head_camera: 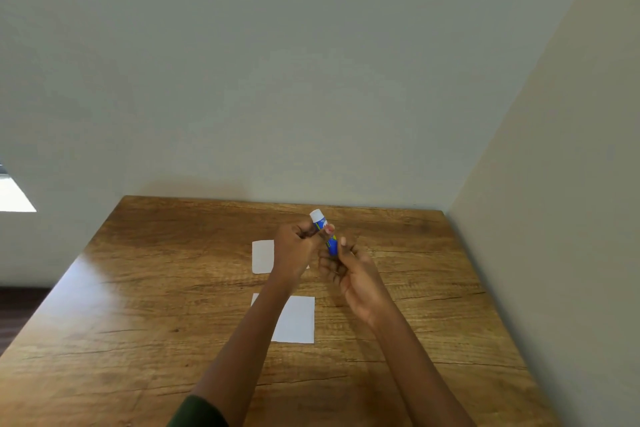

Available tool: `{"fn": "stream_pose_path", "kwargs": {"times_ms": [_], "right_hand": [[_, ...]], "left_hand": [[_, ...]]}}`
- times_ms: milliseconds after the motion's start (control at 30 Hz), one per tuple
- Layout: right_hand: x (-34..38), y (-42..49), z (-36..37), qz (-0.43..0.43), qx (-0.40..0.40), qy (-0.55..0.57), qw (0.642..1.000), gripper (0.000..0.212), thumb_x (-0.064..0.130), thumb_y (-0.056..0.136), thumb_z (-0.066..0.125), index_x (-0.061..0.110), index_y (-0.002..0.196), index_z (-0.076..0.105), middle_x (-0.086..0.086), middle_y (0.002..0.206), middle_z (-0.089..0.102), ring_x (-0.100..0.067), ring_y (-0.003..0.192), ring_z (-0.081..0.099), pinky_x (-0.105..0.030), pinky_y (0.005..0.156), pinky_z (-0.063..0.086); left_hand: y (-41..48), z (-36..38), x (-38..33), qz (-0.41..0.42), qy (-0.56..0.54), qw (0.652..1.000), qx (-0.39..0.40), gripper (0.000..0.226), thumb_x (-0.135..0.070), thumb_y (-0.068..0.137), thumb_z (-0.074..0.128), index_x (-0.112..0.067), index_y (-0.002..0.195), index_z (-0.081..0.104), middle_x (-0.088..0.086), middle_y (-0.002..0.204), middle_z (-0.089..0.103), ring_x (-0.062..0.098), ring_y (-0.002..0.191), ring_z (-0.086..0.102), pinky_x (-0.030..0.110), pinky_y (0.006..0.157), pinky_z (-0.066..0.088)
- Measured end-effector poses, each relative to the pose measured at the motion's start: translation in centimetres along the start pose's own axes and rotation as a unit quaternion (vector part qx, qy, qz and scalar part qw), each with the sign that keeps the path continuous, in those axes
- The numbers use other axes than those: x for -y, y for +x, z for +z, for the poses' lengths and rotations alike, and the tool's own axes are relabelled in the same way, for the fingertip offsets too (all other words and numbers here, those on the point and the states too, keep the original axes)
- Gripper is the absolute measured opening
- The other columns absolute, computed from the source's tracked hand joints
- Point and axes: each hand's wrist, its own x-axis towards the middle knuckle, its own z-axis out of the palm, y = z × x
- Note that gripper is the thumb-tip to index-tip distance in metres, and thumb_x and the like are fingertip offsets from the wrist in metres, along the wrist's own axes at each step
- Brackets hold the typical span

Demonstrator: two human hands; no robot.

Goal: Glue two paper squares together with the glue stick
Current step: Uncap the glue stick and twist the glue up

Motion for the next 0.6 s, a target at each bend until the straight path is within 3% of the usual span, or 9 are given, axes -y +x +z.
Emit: {"fn": "stream_pose_path", "kwargs": {"times_ms": [133,233,300,400,500,600], "right_hand": [[0.26,0.06,0.02,-0.038,0.004,-0.038,0.999,0.011,0.012,0.094,0.051,0.003,0.098,0.056,-0.007,0.077,0.064,-0.008,0.063,0.064,-0.021,0.062,0.055],[0.21,0.31,0.19,-0.001,-0.024,-0.047,0.999,0.032,0.026,0.099,0.041,0.006,0.087,0.062,-0.002,0.058,0.057,-0.008,0.050,0.052,-0.022,0.057,0.047],[0.32,0.52,0.02,0.018,-0.031,-0.043,0.998,0.040,0.034,0.099,0.038,0.005,0.087,0.062,-0.001,0.052,0.054,-0.008,0.046,0.048,-0.024,0.056,0.044],[0.44,0.53,-0.18,0.003,-0.016,-0.040,0.999,0.038,0.035,0.098,0.040,0.004,0.095,0.061,-0.005,0.063,0.062,-0.009,0.053,0.058,-0.022,0.058,0.052],[0.18,0.26,-0.18,-0.035,0.006,-0.044,0.998,0.020,0.022,0.095,0.051,0.005,0.103,0.055,-0.006,0.078,0.065,-0.008,0.063,0.062,-0.022,0.066,0.055],[-0.04,0.24,-0.26,-0.056,0.014,-0.051,0.997,0.011,0.011,0.093,0.054,0.004,0.101,0.055,-0.005,0.076,0.063,-0.007,0.063,0.061,-0.023,0.068,0.055]], "left_hand": [[0.18,-0.05,0.07,-0.006,-0.007,1.000,-0.009,0.003,-0.016,0.077,0.073,-0.018,0.076,0.072,-0.007,0.070,0.072,-0.004,0.064,0.065,0.007,0.060,0.048],[0.26,0.14,0.09,0.002,0.015,1.000,0.005,0.006,-0.018,0.076,0.074,-0.013,0.080,0.074,0.002,0.075,0.073,0.000,0.066,0.066,0.013,0.066,0.051],[0.16,0.33,0.06,0.003,0.018,1.000,0.008,0.006,-0.018,0.076,0.074,-0.013,0.079,0.073,-0.001,0.072,0.072,-0.001,0.064,0.066,0.011,0.065,0.051],[0.19,0.35,0.06,0.001,0.013,1.000,0.006,0.007,-0.019,0.076,0.074,-0.013,0.080,0.074,0.000,0.074,0.073,0.000,0.066,0.066,0.013,0.067,0.050],[0.52,0.23,-0.05,-0.005,0.019,1.000,-0.006,0.012,-0.021,0.077,0.074,-0.010,0.083,0.074,0.005,0.078,0.073,0.002,0.068,0.066,0.019,0.069,0.050],[0.56,0.31,-0.31,-0.003,0.025,1.000,-0.006,0.016,-0.020,0.075,0.075,-0.006,0.082,0.074,0.014,0.079,0.073,0.013,0.073,0.065,0.026,0.071,0.049]]}}
